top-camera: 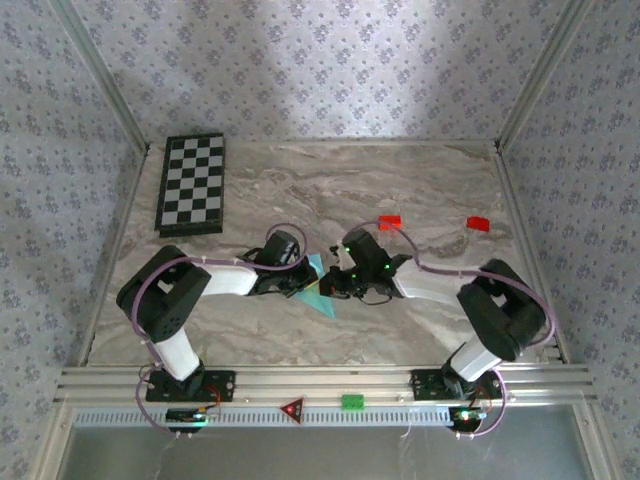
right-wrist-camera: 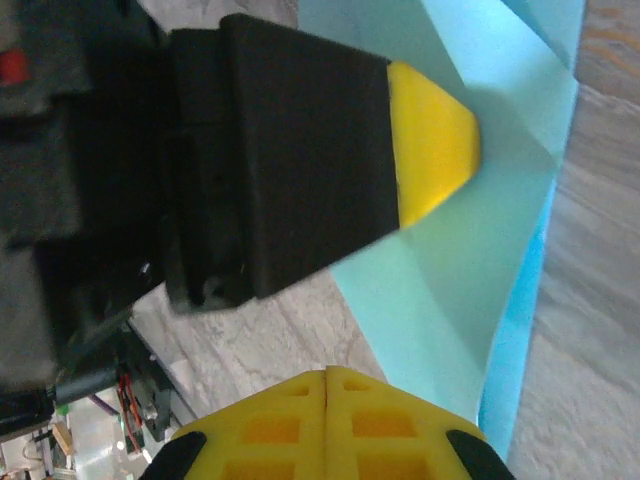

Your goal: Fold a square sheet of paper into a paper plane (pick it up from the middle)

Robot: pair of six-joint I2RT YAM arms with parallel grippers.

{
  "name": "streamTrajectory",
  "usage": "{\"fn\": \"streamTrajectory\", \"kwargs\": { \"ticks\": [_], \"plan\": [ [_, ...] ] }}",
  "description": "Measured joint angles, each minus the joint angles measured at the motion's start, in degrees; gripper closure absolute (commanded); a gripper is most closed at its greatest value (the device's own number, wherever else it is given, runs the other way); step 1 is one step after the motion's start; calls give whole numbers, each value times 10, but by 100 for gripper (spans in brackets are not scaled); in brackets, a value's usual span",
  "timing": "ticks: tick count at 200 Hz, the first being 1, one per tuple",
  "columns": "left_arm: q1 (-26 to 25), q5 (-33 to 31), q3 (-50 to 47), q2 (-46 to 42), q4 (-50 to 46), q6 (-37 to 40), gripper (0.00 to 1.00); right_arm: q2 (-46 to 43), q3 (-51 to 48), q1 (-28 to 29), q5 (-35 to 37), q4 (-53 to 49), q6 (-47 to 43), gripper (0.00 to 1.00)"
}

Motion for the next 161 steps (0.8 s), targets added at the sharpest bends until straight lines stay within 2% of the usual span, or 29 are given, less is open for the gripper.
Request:
{"fn": "streamTrajectory", "kwargs": {
  "ticks": [47, 92, 161],
  "plan": [
    [0, 0, 0, 0, 0, 0, 100, 62, 39, 7, 1, -23, -9, 100],
    [0, 0, 0, 0, 0, 0, 100, 78, 14, 1, 2, -12, -7, 100],
    [0, 0, 6, -4, -17, 11, 100, 78, -69, -9, -35, 148, 47, 100]
  ]
}}
